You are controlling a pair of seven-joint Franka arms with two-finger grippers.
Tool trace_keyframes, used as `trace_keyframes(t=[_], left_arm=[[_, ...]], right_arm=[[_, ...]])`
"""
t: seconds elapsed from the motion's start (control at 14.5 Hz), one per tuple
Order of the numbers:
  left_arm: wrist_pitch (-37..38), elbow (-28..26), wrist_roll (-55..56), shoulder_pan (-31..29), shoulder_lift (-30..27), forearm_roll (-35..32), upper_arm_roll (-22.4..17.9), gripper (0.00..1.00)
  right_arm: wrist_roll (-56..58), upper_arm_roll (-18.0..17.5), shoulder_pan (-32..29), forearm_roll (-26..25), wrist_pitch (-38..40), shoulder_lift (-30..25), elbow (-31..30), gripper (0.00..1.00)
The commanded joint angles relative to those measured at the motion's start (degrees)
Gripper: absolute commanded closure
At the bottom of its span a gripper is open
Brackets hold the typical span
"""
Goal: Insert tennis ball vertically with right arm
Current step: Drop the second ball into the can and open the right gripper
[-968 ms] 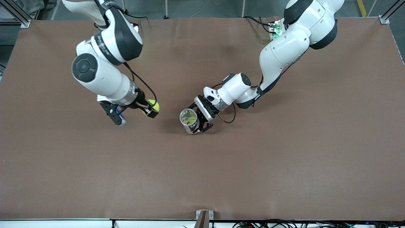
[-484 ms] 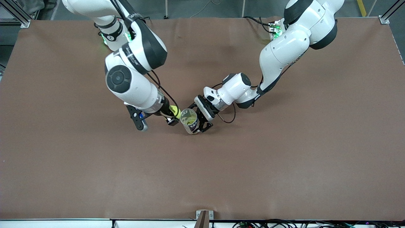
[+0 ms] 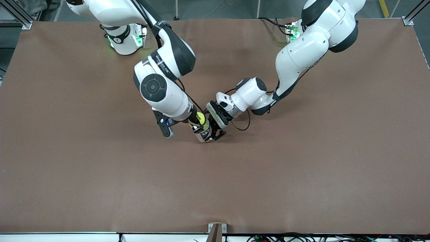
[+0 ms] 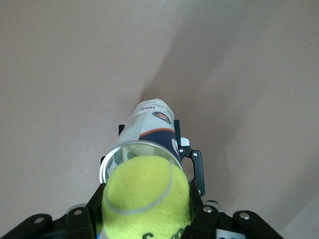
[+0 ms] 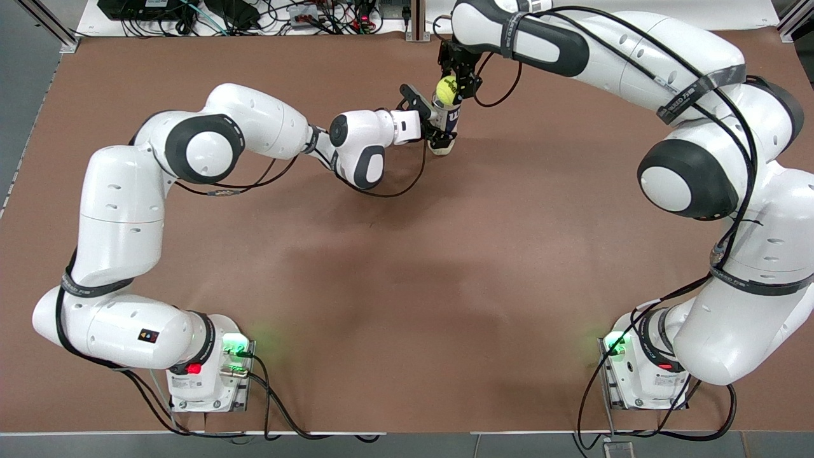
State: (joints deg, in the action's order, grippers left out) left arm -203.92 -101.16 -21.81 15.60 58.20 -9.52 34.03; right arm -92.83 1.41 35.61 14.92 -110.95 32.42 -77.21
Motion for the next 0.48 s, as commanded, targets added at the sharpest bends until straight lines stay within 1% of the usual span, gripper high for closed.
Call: trace_keyframes(t=[0.0, 0.28, 0.41], left_arm=[[0.4, -0.4, 0.0, -0.9, -0.5, -1.3, 0.2, 0.16], [0.4, -0.3, -0.1, -1.0, -0.5, -1.4, 0.2, 0.16], [0.4, -0.3, -0.2, -1.0, -0.5, -1.4, 0.2, 0.16]], right_arm=[[-0.9, 0.8, 0.9, 0.9, 0.6, 0.9, 1.2, 0.99], [-1.0, 0.7, 1.0, 0.8, -0.3, 2.3, 1.2, 0.95], [-0.9, 0.8, 1.0, 0.8, -1.1, 2.6, 1.3, 0.89]])
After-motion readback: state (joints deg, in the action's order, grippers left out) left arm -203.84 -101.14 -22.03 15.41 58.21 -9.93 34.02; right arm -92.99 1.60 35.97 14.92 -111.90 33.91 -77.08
